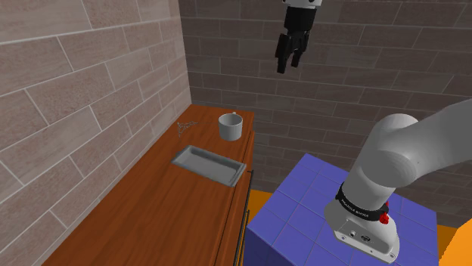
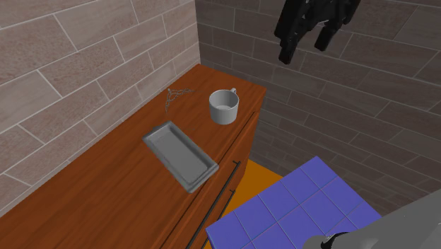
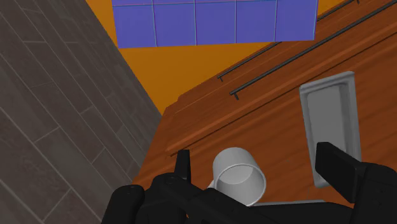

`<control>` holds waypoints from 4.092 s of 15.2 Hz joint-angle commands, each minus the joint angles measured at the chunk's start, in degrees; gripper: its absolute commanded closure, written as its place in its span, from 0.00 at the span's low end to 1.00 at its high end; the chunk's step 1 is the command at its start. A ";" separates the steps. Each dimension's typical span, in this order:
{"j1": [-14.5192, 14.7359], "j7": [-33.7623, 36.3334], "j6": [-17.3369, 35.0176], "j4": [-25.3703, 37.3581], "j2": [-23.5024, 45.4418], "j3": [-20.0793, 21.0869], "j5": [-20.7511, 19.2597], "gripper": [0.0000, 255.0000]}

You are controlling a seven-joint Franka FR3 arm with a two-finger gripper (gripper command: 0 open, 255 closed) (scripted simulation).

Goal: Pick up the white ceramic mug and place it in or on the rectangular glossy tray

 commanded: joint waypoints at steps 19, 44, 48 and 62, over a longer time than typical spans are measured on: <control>2.35 9.45 30.87 -2.49 28.84 7.80 -0.01 0.00; 2.80 14.46 44.24 0.74 45.92 9.48 -3.85 1.00; 2.80 14.46 44.24 0.75 45.92 9.49 -3.85 1.00; 2.82 13.25 35.91 4.30 41.06 9.54 -2.55 1.00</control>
